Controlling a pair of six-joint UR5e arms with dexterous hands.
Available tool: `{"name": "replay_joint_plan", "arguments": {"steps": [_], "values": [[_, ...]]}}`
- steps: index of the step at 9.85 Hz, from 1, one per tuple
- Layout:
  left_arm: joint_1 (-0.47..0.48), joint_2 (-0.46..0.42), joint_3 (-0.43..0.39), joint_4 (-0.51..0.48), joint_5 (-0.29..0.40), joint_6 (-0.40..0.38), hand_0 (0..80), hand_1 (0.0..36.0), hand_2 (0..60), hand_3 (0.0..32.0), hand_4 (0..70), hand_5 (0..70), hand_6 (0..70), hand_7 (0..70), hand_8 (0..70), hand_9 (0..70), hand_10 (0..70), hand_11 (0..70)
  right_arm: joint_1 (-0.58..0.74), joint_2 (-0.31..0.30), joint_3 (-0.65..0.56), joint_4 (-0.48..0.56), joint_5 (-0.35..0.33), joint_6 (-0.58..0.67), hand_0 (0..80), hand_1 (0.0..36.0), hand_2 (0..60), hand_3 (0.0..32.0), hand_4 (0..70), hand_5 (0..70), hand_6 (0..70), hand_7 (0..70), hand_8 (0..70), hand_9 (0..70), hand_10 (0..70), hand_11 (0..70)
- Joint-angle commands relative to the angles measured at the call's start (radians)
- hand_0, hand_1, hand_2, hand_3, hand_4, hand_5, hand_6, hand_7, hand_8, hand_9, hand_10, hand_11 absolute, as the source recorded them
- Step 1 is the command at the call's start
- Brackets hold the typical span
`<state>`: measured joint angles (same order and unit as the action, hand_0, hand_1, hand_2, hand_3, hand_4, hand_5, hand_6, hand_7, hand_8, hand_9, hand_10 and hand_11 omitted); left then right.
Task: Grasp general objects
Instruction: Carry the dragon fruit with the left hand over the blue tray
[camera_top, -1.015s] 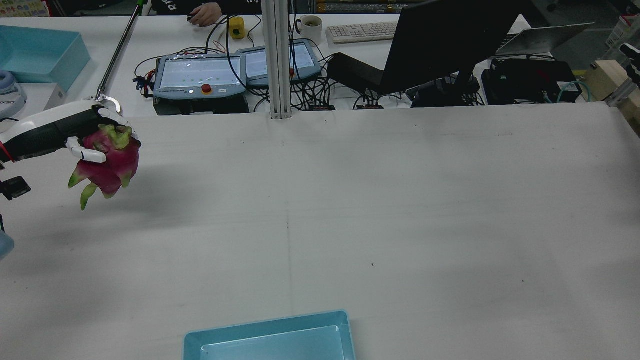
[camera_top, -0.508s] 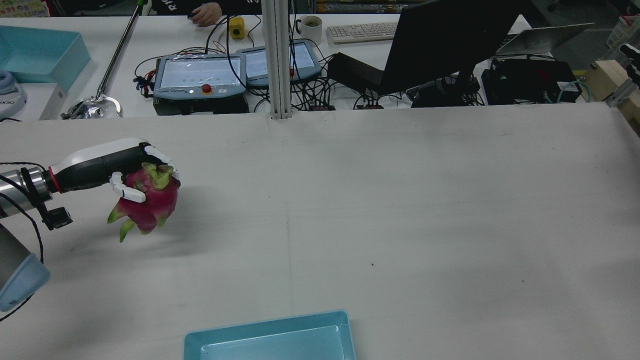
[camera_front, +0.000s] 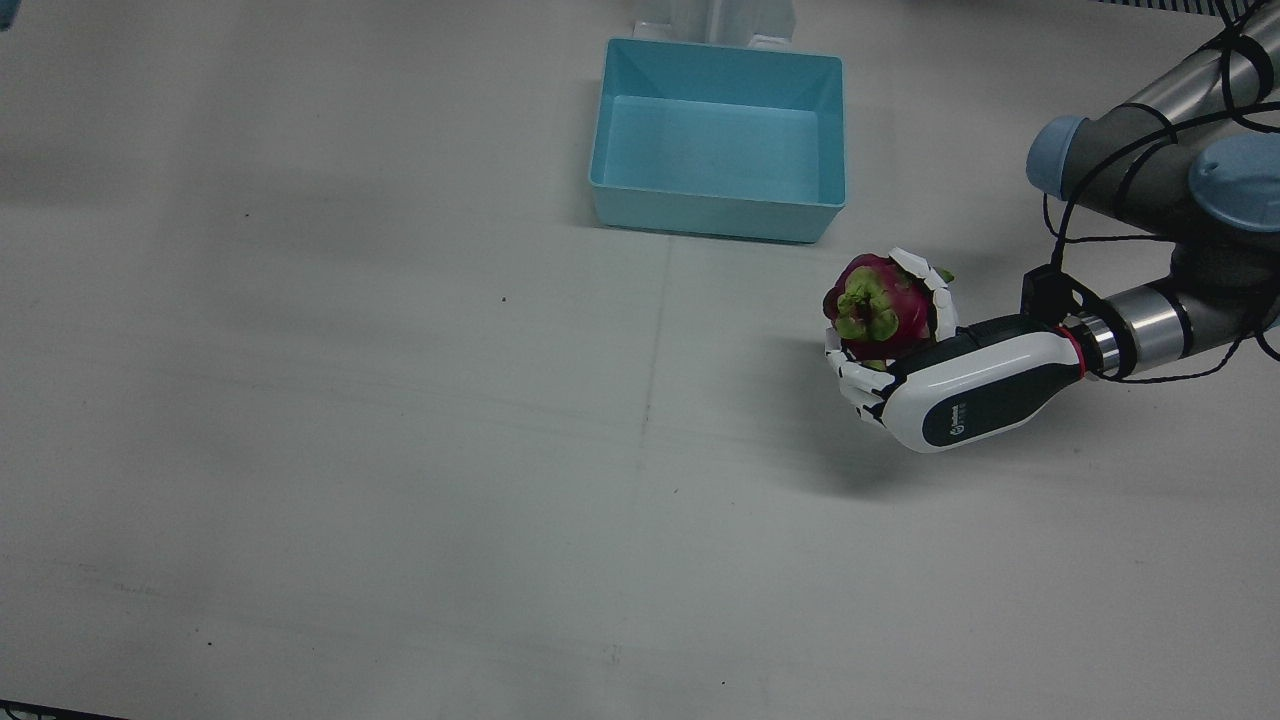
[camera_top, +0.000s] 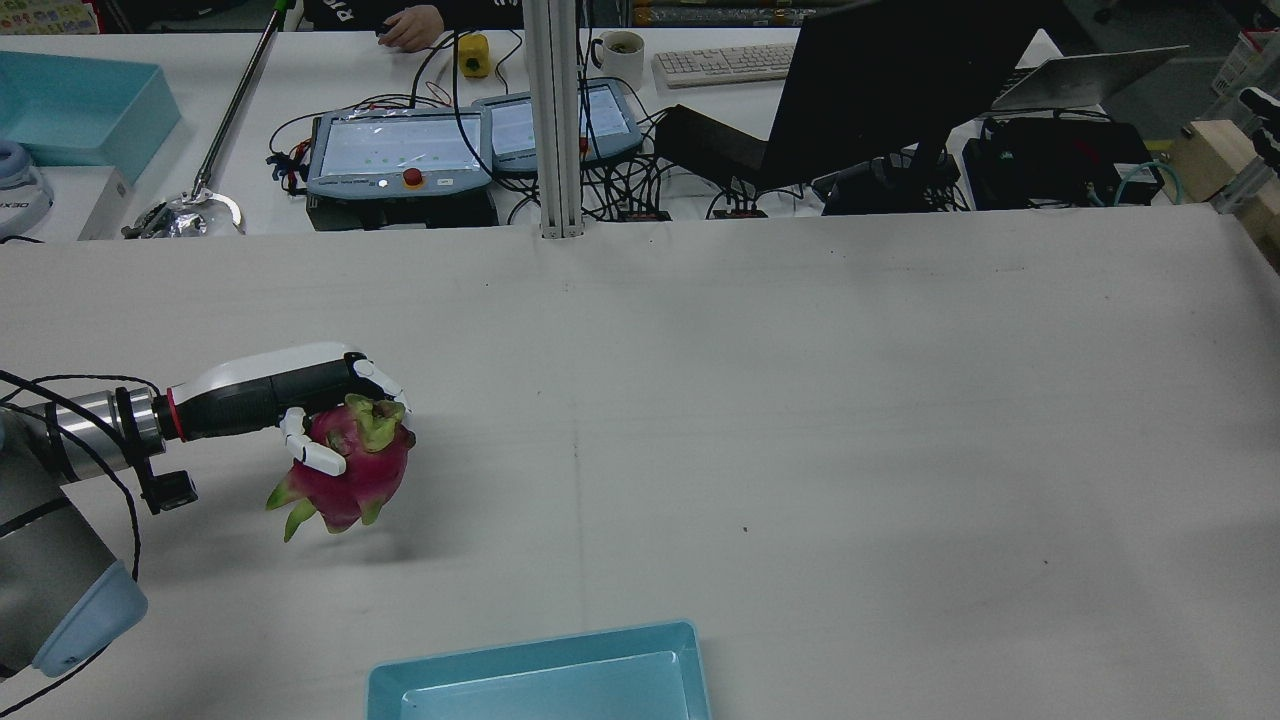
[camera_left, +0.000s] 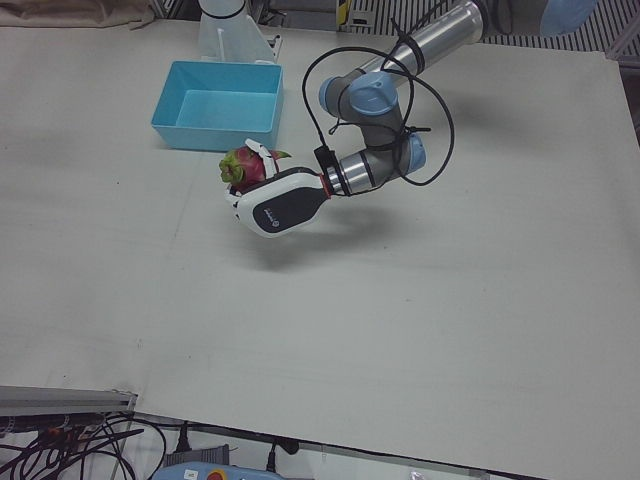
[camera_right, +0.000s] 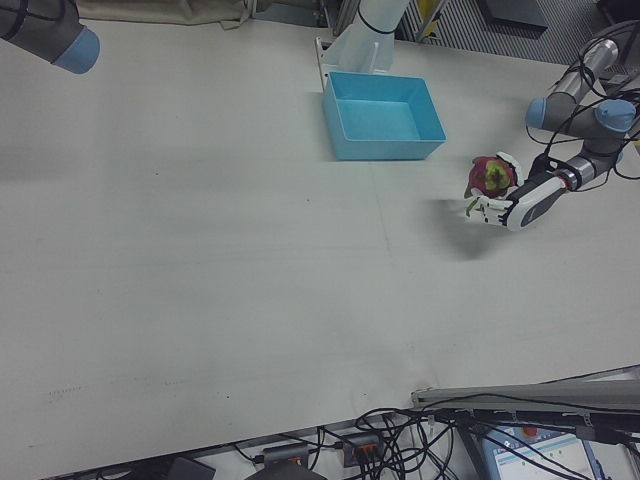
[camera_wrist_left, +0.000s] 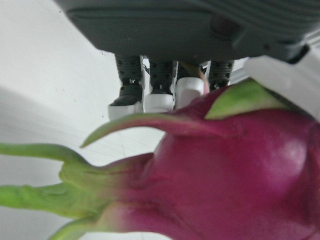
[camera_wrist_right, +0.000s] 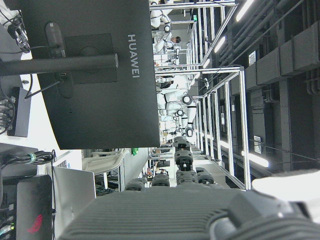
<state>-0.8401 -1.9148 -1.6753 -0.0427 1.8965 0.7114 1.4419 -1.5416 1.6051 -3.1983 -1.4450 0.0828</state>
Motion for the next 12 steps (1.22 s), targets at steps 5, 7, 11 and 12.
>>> {"name": "replay_joint_plan", "arguments": {"steps": [5,7,11,12], "values": [[0.044,-0.168,-0.081,0.099,0.009,-0.001,52.2,4.5,26.5,0.0,70.0,70.0,70.0,70.0,70.0,70.0,63.0,70.0,0.000,0.000,-0.001,0.000,0.000,0.000,0.0,0.0,0.0,0.0,0.0,0.0,0.0,0.0,0.0,0.0,0.0,0.0],[0.044,-0.243,-0.078,0.132,-0.035,-0.006,50.7,1.4,22.8,0.0,70.0,70.0,70.0,70.0,70.0,70.0,63.8,70.0,0.000,0.000,-0.001,0.000,0.000,0.000,0.0,0.0,0.0,0.0,0.0,0.0,0.0,0.0,0.0,0.0,0.0,0.0],[0.071,-0.270,-0.083,0.139,-0.020,-0.006,50.2,0.8,24.1,0.0,70.0,70.0,70.0,70.0,70.0,70.0,65.6,70.0,0.000,0.000,0.001,0.000,0.000,0.000,0.0,0.0,0.0,0.0,0.0,0.0,0.0,0.0,0.0,0.0,0.0,0.0],[0.096,-0.270,-0.092,0.139,0.002,-0.007,50.5,1.1,23.9,0.0,70.0,70.0,70.0,70.0,70.0,70.0,65.2,70.0,0.000,0.000,0.001,0.002,-0.002,0.000,0.0,0.0,0.0,0.0,0.0,0.0,0.0,0.0,0.0,0.0,0.0,0.0]]}}
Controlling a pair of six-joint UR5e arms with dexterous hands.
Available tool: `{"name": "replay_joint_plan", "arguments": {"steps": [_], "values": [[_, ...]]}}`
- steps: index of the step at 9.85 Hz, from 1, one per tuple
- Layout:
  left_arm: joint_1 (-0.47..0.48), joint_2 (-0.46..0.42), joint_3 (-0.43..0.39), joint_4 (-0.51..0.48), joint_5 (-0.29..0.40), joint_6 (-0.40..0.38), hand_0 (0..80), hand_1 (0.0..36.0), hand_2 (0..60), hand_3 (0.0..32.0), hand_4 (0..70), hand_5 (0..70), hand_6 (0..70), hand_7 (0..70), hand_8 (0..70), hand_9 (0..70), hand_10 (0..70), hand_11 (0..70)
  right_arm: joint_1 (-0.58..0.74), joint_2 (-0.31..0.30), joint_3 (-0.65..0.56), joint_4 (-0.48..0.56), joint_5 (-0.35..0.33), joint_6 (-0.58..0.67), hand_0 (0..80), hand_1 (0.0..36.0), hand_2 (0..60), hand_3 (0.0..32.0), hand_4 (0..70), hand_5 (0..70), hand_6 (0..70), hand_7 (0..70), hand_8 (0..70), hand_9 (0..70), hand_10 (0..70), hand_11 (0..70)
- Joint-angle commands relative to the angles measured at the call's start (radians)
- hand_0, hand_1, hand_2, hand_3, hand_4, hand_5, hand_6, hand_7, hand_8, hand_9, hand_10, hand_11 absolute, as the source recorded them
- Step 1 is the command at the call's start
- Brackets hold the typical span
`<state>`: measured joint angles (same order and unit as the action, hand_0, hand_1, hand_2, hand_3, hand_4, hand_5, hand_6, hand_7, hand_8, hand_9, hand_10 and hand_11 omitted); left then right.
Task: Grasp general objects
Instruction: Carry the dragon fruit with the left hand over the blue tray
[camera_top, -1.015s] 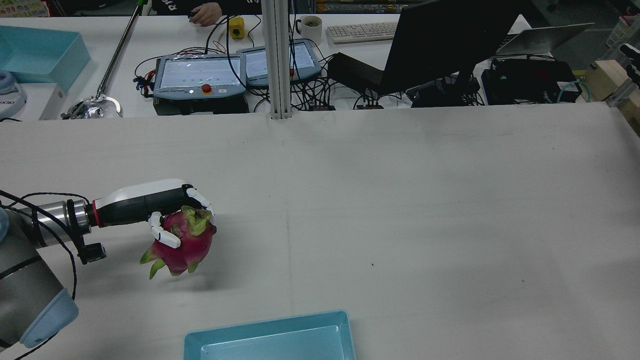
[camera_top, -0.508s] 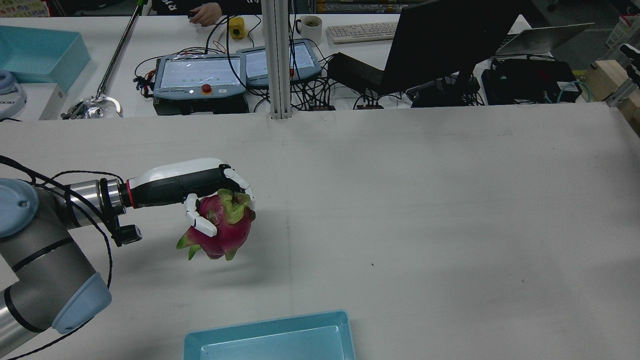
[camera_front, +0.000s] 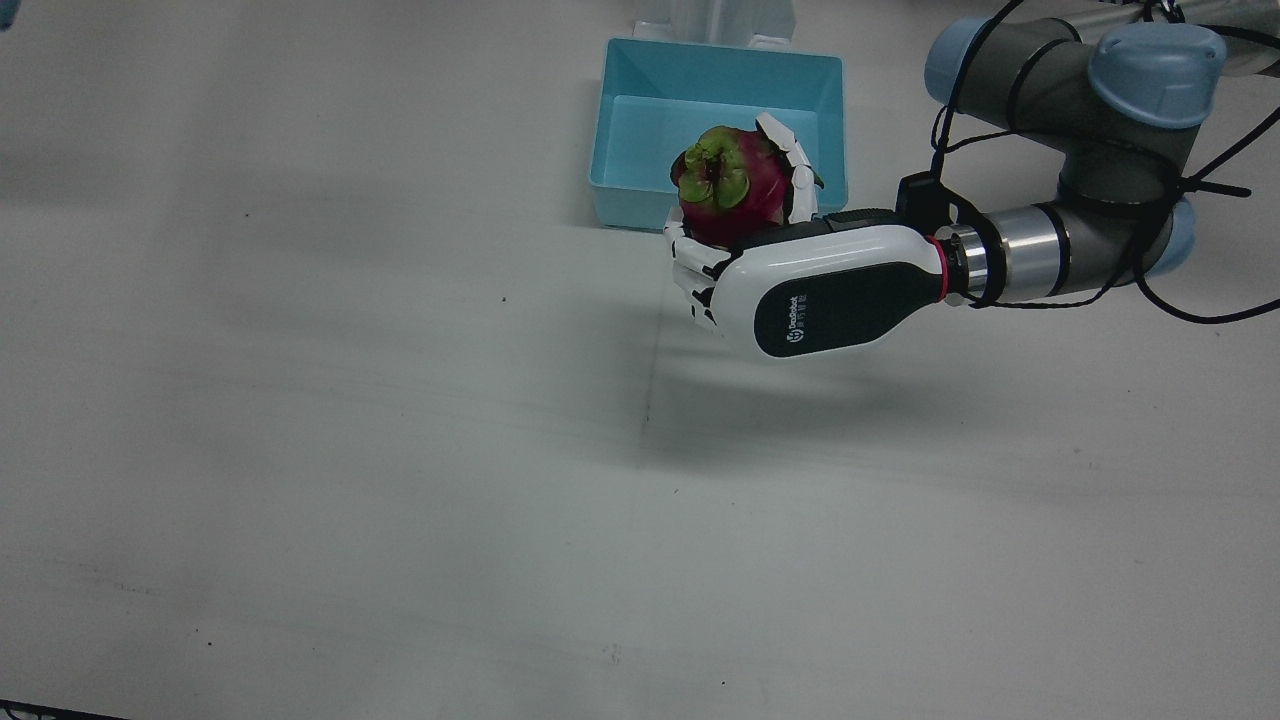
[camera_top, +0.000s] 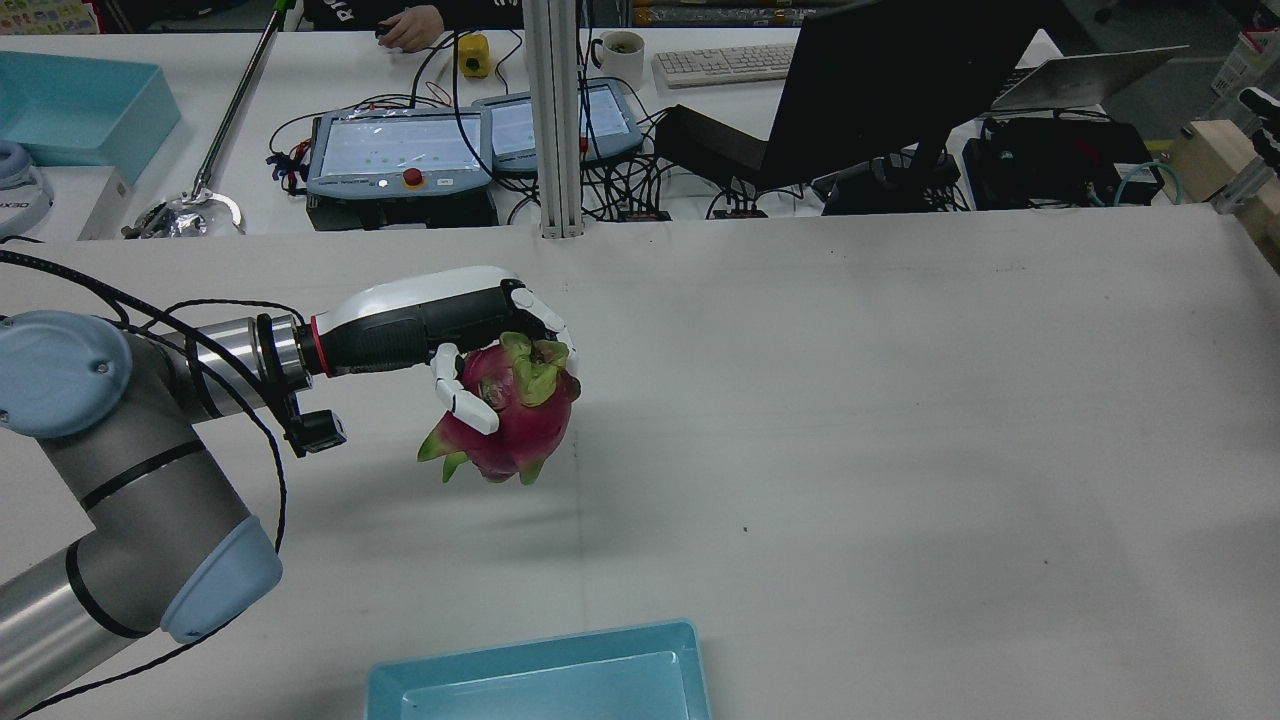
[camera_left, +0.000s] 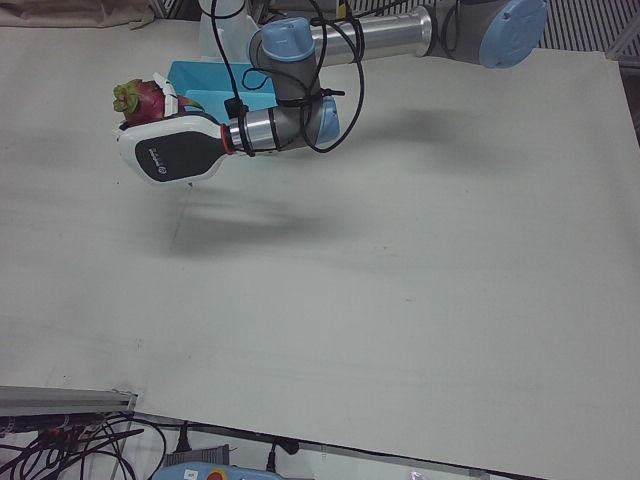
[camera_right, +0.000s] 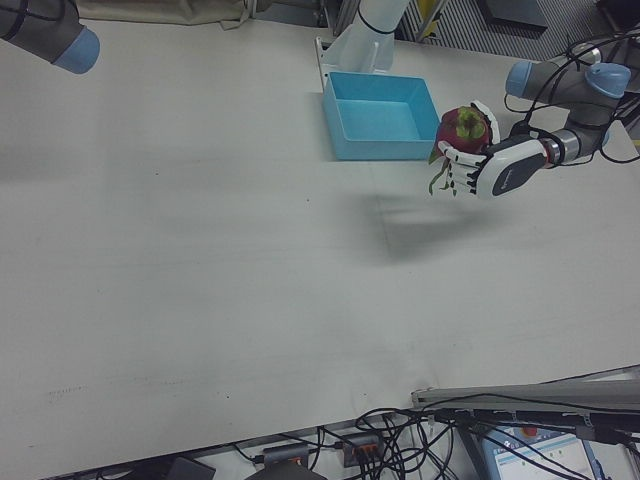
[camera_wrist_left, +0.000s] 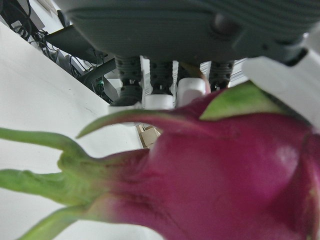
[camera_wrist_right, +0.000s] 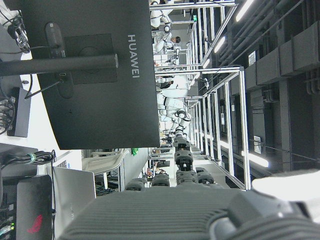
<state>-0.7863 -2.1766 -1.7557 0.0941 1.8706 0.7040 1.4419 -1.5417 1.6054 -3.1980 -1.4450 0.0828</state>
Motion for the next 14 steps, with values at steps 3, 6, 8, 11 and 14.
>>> {"name": "replay_joint_plan", "arguments": {"steps": [3,6,8,11,14], "values": [[0.148,-0.002,-0.041,0.006,0.031,0.000,51.0,1.9,25.3,0.0,70.0,70.0,70.0,70.0,70.0,70.0,65.4,70.0,0.000,0.000,0.001,0.000,0.000,0.000,0.0,0.0,0.0,0.0,0.0,0.0,0.0,0.0,0.0,0.0,0.0,0.0],[0.190,0.113,-0.088,-0.014,0.032,0.005,50.8,1.9,25.3,0.0,70.0,70.0,70.0,70.0,70.0,70.0,66.1,70.0,0.000,0.000,-0.001,0.000,0.000,0.000,0.0,0.0,0.0,0.0,0.0,0.0,0.0,0.0,0.0,0.0,0.0,0.0],[0.225,0.152,-0.128,-0.017,0.032,0.005,51.1,2.2,26.4,0.0,70.0,70.0,70.0,70.0,70.0,70.0,67.2,70.0,0.000,0.000,-0.001,0.000,0.000,0.000,0.0,0.0,0.0,0.0,0.0,0.0,0.0,0.0,0.0,0.0,0.0,0.0],[0.242,0.236,-0.192,-0.028,0.032,0.006,51.2,2.0,24.5,0.0,70.0,70.0,70.0,70.0,70.0,70.0,64.7,70.0,0.000,0.000,0.001,0.000,0.000,0.000,0.0,0.0,0.0,0.0,0.0,0.0,0.0,0.0,0.0,0.0,0.0,0.0],[0.243,0.293,-0.208,-0.086,0.033,0.009,48.9,8.3,0.5,0.0,32.9,39.6,31.7,58.3,20.8,22.0,12.0,17.7,0.000,0.000,0.001,0.000,0.000,0.000,0.0,0.0,0.0,0.0,0.0,0.0,0.0,0.0,0.0,0.0,0.0,0.0]]}}
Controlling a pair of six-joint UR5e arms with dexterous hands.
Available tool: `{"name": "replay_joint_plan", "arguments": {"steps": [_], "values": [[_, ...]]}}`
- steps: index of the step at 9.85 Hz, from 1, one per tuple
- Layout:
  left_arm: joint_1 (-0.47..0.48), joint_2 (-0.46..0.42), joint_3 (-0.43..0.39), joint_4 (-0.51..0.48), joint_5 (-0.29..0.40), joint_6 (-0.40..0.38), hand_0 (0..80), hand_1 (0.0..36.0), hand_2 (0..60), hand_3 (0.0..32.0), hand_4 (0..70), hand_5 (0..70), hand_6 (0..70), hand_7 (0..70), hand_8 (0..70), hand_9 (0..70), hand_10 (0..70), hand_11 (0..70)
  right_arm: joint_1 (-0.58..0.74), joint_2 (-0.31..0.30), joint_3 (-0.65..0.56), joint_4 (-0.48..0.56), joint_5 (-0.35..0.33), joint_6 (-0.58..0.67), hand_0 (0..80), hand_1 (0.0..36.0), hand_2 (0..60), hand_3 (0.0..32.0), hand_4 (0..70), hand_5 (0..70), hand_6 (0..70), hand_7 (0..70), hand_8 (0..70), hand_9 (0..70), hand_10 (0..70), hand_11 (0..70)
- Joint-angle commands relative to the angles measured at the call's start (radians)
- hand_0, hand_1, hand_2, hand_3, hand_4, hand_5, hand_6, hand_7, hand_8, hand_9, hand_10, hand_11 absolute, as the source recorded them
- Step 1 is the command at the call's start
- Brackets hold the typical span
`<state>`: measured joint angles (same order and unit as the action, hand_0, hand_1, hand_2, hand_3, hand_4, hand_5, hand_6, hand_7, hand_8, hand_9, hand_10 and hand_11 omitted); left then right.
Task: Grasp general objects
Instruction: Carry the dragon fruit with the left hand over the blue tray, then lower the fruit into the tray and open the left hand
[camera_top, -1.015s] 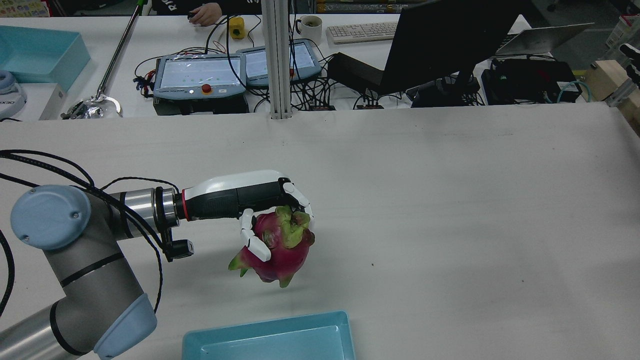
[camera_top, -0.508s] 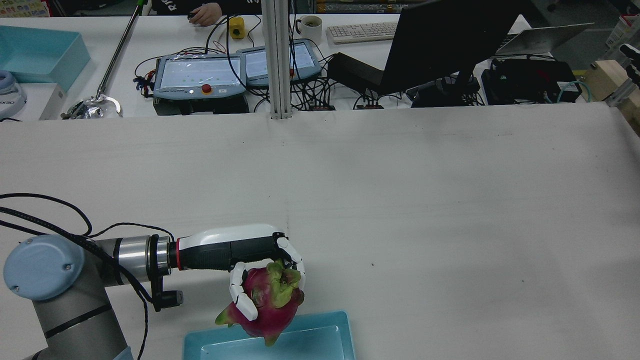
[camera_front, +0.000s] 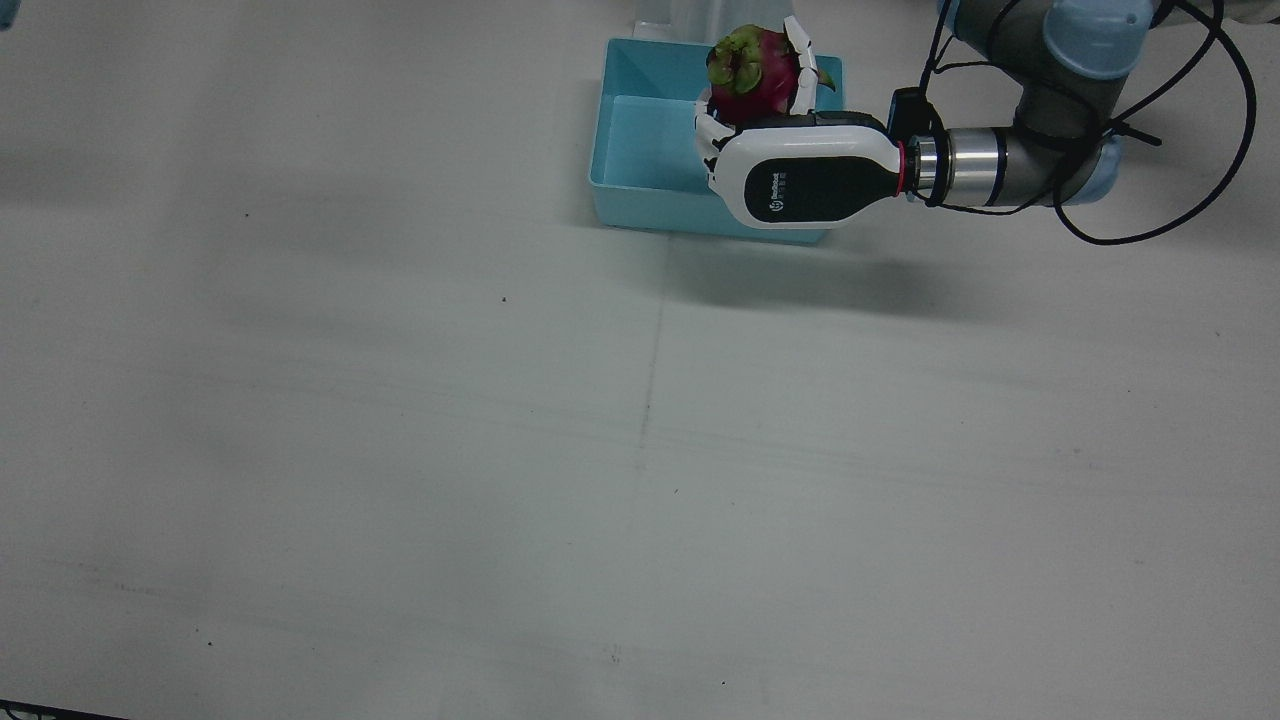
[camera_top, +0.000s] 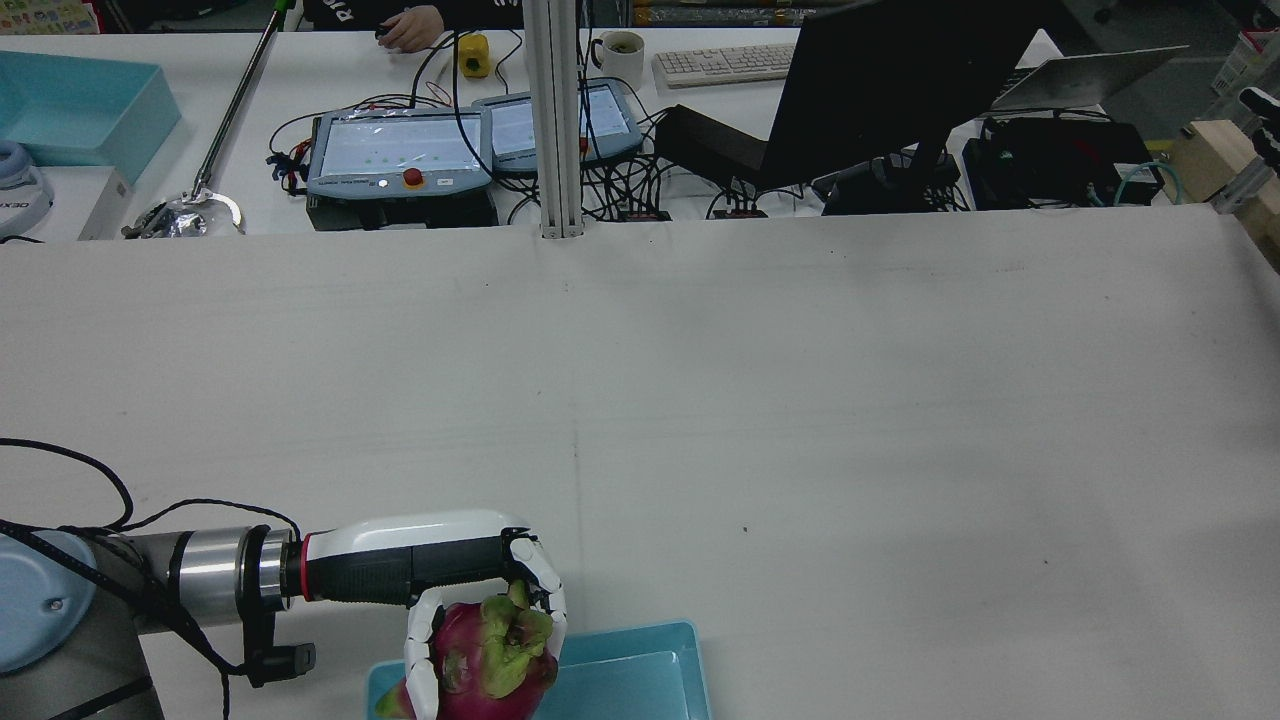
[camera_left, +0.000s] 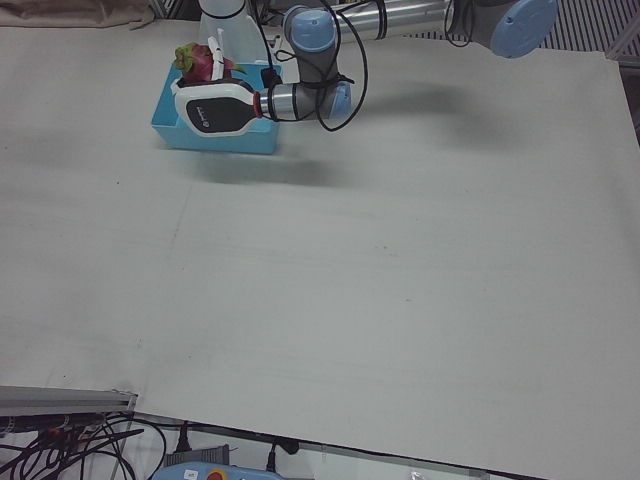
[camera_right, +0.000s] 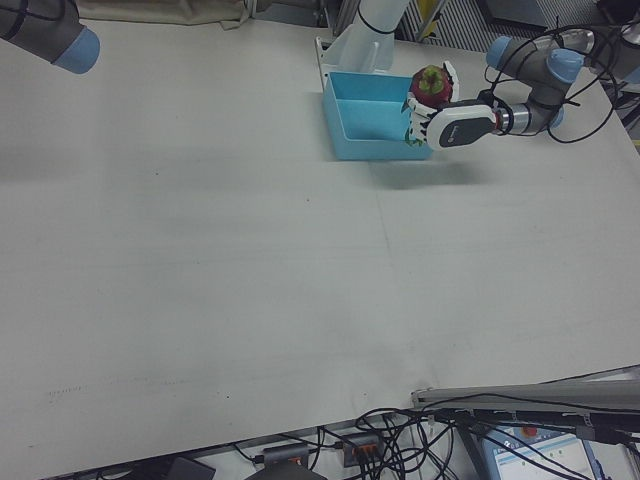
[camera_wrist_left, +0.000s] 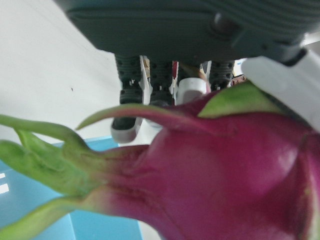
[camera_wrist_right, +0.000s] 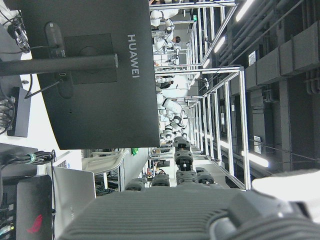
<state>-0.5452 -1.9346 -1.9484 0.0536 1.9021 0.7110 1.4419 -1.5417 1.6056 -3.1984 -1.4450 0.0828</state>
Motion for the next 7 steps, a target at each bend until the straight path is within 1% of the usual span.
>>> {"name": "replay_joint_plan", "arguments": {"steps": [1,2,3,4,5,7], "values": [[0.002,0.075,-0.015,-0.064,0.005,0.004,48.3,10.3,0.0,0.0,18.2,25.8,14.4,33.1,6.5,5.3,0.3,0.7,0.000,0.000,-0.001,0.000,0.000,0.000,0.0,0.0,0.0,0.0,0.0,0.0,0.0,0.0,0.0,0.0,0.0,0.0],[0.002,0.088,-0.015,-0.070,0.005,0.004,47.9,11.2,0.0,0.0,11.3,20.0,7.5,19.5,0.5,2.5,0.0,0.0,0.000,0.000,0.000,0.000,0.000,0.000,0.0,0.0,0.0,0.0,0.0,0.0,0.0,0.0,0.0,0.0,0.0,0.0],[0.001,0.097,-0.015,-0.078,0.005,0.005,47.9,12.5,0.0,0.0,6.5,17.2,3.3,11.4,0.0,0.9,0.0,0.0,0.000,0.000,0.001,0.000,0.000,0.000,0.0,0.0,0.0,0.0,0.0,0.0,0.0,0.0,0.0,0.0,0.0,0.0],[0.001,0.103,-0.015,-0.080,0.005,0.005,48.2,13.4,0.0,0.0,2.6,14.6,0.5,5.9,0.0,0.0,0.0,0.0,0.000,0.000,-0.001,0.000,0.000,0.000,0.0,0.0,0.0,0.0,0.0,0.0,0.0,0.0,0.0,0.0,0.0,0.0],[0.001,0.103,-0.017,-0.081,0.005,0.005,48.9,15.7,1.3,0.0,0.2,12.1,0.0,3.6,0.0,0.0,0.0,0.0,0.000,0.000,-0.001,0.000,0.000,0.000,0.0,0.0,0.0,0.0,0.0,0.0,0.0,0.0,0.0,0.0,0.0,0.0],[0.001,0.105,-0.018,-0.081,0.005,0.005,49.3,16.8,1.2,0.0,0.0,9.3,0.0,1.3,0.0,0.0,0.0,0.0,0.000,0.000,-0.001,0.000,0.000,0.000,0.0,0.0,0.0,0.0,0.0,0.0,0.0,0.0,0.0,0.0,0.0,0.0]]}}
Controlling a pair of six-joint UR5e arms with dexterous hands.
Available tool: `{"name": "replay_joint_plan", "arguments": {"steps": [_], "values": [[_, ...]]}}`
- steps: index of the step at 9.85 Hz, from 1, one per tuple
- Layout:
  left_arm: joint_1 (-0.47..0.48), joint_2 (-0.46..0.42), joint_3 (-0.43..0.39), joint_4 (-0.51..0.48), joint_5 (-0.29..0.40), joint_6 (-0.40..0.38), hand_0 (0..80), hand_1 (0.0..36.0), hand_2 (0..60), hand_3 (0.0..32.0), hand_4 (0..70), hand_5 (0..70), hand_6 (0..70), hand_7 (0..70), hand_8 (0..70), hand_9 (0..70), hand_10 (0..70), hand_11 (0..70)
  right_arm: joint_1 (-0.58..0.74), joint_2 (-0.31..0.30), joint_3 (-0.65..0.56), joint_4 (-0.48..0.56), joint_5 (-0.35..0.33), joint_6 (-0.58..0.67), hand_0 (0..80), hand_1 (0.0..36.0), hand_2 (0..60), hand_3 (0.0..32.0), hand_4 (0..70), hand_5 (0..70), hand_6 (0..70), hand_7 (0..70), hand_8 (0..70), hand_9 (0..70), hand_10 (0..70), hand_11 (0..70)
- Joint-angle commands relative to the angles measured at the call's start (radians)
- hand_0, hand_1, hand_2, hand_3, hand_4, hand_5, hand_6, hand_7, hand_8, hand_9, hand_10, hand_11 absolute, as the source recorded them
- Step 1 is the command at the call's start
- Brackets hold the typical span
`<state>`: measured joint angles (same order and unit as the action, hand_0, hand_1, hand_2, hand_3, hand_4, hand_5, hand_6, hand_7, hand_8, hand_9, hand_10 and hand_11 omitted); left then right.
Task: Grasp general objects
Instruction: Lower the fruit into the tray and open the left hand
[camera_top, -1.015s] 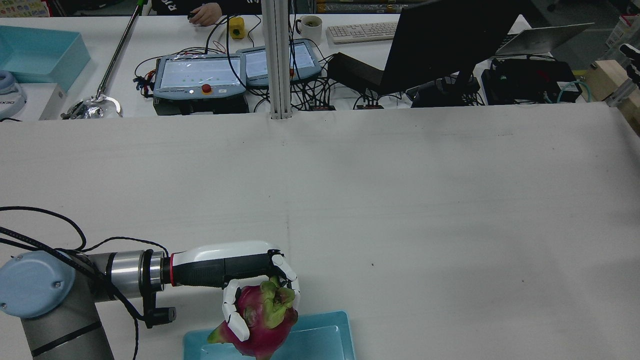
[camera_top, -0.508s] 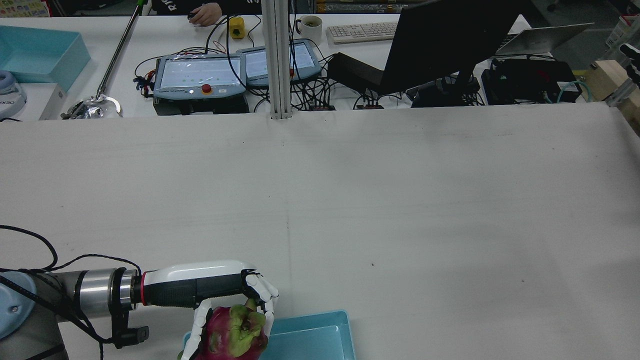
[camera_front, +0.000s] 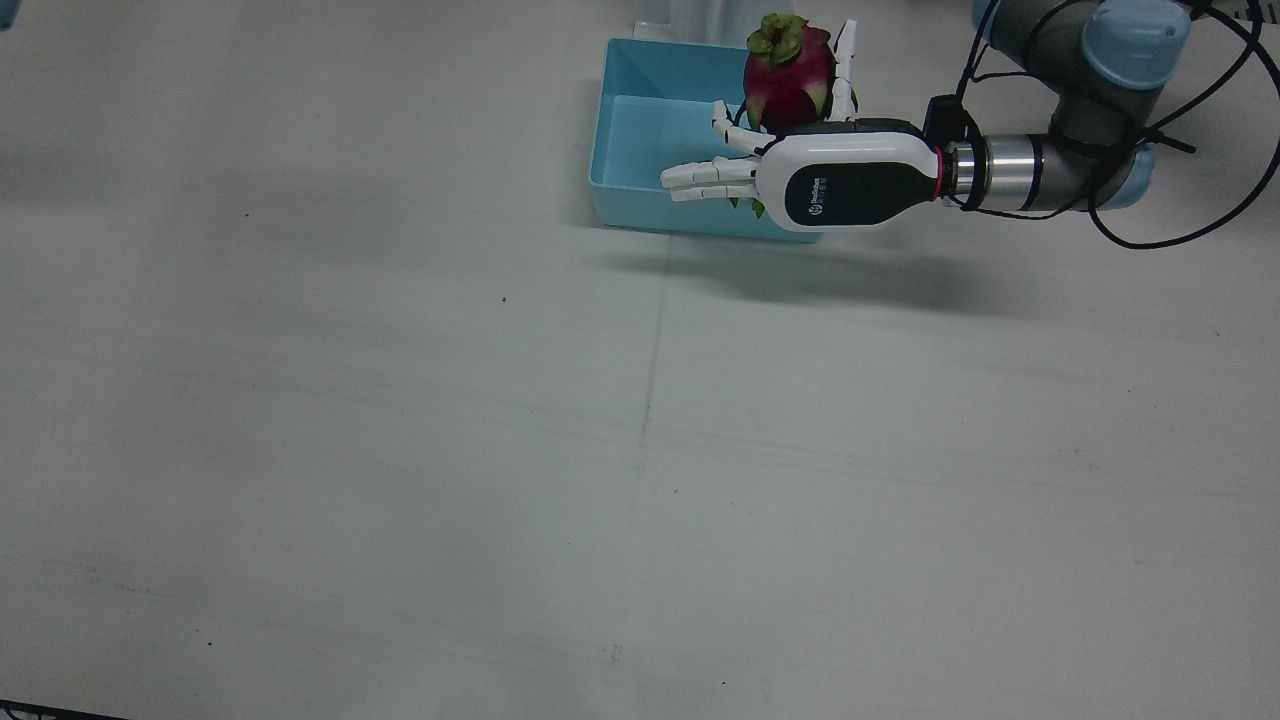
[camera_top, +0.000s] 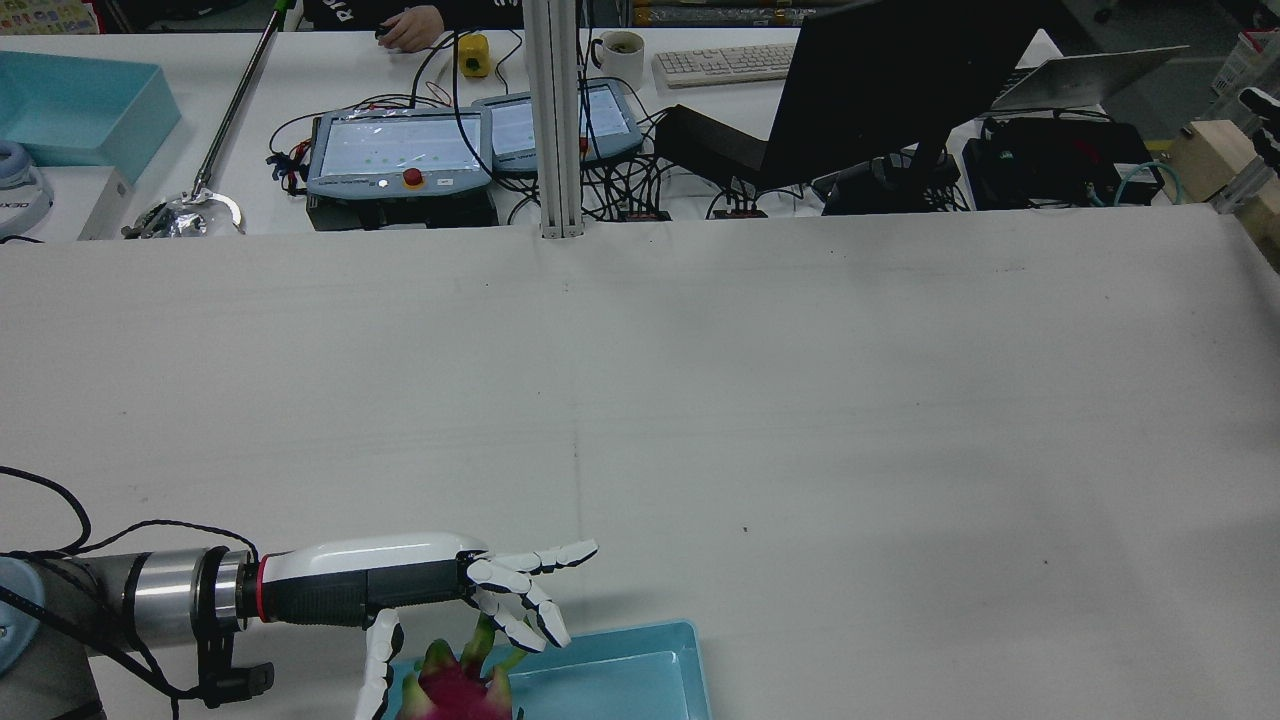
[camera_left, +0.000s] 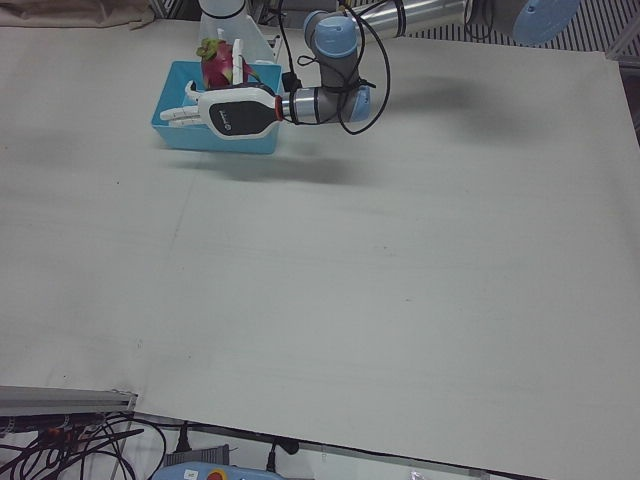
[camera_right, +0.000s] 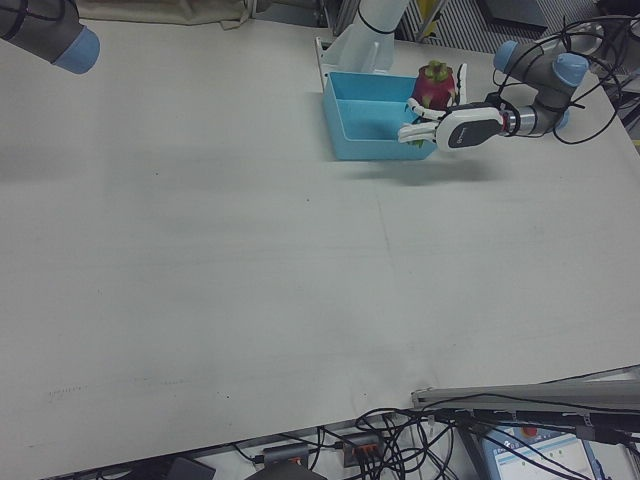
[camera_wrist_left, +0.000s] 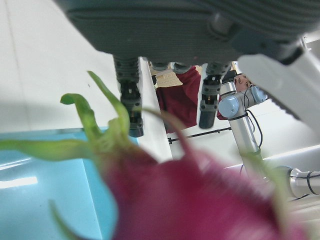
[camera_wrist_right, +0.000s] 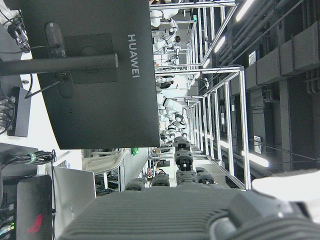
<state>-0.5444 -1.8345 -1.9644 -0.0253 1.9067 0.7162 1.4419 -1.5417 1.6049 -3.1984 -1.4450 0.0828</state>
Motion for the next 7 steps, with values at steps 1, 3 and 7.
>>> {"name": "replay_joint_plan", "arguments": {"steps": [1,3,7], "values": [[0.000,0.004,-0.002,-0.005,0.000,0.000,49.6,17.4,1.3,0.0,0.0,8.4,0.0,0.7,0.0,0.0,0.0,0.0,0.000,0.000,0.000,0.000,0.000,0.000,0.0,0.0,0.0,0.0,0.0,0.0,0.0,0.0,0.0,0.0,0.0,0.0],[-0.012,0.003,-0.011,-0.005,0.000,0.000,49.7,17.7,1.4,0.0,0.0,7.2,0.0,0.6,0.0,0.0,0.0,0.0,0.000,0.000,0.000,0.000,0.000,0.000,0.0,0.0,0.0,0.0,0.0,0.0,0.0,0.0,0.0,0.0,0.0,0.0],[-0.340,0.000,0.050,-0.002,0.009,-0.006,50.6,17.5,1.7,0.0,1.1,8.3,0.0,7.1,0.0,0.0,0.0,0.0,0.000,0.000,0.000,0.002,0.000,0.000,0.0,0.0,0.0,0.0,0.0,0.0,0.0,0.0,0.0,0.0,0.0,0.0]]}}
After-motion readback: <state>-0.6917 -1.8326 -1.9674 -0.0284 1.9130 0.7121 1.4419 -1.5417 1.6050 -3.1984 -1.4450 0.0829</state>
